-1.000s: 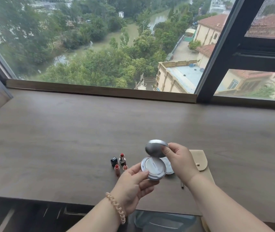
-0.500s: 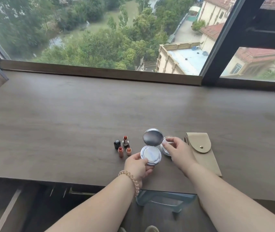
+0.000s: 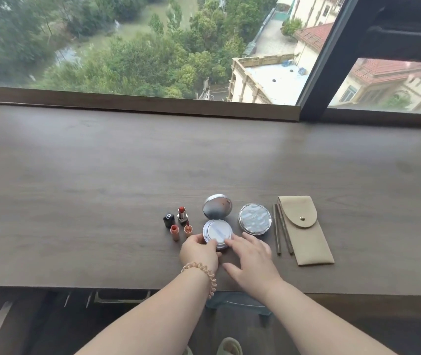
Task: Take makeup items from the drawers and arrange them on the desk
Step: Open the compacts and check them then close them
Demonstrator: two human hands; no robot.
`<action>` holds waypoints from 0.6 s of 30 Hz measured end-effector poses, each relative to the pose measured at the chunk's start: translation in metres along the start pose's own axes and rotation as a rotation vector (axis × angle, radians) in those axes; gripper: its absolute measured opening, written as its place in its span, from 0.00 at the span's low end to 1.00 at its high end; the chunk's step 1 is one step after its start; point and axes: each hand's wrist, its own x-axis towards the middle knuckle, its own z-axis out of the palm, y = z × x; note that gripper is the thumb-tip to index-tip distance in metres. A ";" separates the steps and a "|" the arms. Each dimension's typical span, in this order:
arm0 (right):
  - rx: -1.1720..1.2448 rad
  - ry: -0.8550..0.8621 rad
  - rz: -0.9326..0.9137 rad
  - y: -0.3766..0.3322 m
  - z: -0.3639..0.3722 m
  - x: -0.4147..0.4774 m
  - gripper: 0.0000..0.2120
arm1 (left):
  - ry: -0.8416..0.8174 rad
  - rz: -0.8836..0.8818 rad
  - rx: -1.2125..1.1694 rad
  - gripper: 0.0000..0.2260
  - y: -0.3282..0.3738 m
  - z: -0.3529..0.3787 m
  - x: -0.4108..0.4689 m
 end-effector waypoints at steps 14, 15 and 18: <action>-0.136 0.157 0.102 0.033 -0.048 0.021 0.28 | 0.051 0.071 0.012 0.13 0.013 0.017 -0.040; -0.166 0.110 0.110 0.036 -0.053 0.026 0.31 | 0.010 0.065 -0.018 0.12 0.015 0.019 -0.042; -0.209 -0.016 0.081 0.047 -0.061 0.042 0.39 | -0.096 0.076 -0.052 0.10 0.019 0.025 -0.043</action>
